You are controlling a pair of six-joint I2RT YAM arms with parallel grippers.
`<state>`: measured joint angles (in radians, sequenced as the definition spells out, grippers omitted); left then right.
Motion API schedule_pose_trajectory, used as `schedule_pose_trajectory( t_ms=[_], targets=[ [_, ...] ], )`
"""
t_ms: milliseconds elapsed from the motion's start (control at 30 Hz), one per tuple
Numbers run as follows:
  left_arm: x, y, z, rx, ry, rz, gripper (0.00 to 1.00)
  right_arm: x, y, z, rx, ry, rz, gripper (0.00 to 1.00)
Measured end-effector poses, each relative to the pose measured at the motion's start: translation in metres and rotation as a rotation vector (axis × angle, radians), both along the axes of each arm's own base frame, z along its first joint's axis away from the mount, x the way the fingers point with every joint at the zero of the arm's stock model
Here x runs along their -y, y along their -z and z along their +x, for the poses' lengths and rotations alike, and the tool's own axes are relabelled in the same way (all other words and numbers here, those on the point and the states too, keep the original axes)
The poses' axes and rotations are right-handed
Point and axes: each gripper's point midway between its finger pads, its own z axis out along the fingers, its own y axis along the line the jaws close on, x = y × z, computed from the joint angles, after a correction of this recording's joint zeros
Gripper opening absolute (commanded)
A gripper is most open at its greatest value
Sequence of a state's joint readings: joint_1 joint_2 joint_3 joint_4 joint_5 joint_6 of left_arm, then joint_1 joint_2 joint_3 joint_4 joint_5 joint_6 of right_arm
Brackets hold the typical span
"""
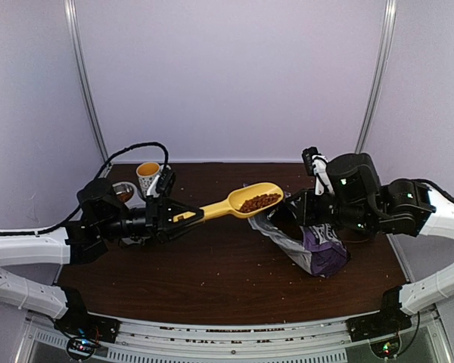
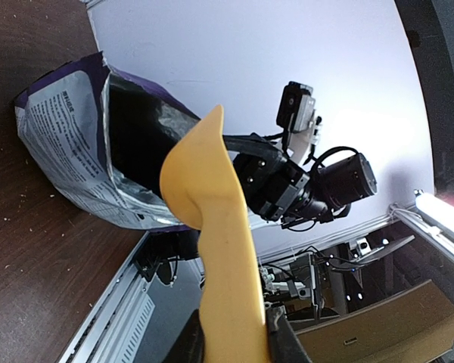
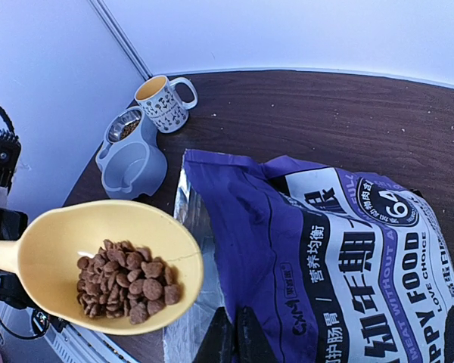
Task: Serve the pet food
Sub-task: Place the pet food in the pet food bowl.
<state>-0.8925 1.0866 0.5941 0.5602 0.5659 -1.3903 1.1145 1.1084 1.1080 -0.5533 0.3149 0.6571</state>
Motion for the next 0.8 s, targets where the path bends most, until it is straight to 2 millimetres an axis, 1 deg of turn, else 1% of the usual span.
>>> schedule_pose_trajectory(
  t_ms=[233,367,433,633,700,800],
  targets=[
    [-0.007,-0.012,0.0,0.011,-0.001,-0.03,0.0,0.0,0.0,0.0,0.0,0.0,-0.001,0.0],
    [-0.019,-0.021,0.007,0.016,-0.035,-0.047,0.0,0.0,0.0,0.0,0.0,0.0,-0.001,0.0],
    [-0.03,-0.026,0.015,0.021,-0.07,-0.055,0.0,0.0,0.0,0.0,0.0,0.001,-0.002,0.0],
    [-0.071,-0.039,0.041,0.039,-0.208,-0.064,0.0,0.001,0.0,0.0,0.0,0.002,-0.003,0.0],
    [-0.084,-0.037,0.049,0.037,-0.25,-0.058,0.0,0.002,-0.001,0.0,0.003,0.004,-0.004,0.0],
    [-0.106,-0.026,0.06,0.015,-0.321,-0.035,0.0,0.003,-0.002,0.0,0.005,0.006,-0.008,0.0]
  ],
)
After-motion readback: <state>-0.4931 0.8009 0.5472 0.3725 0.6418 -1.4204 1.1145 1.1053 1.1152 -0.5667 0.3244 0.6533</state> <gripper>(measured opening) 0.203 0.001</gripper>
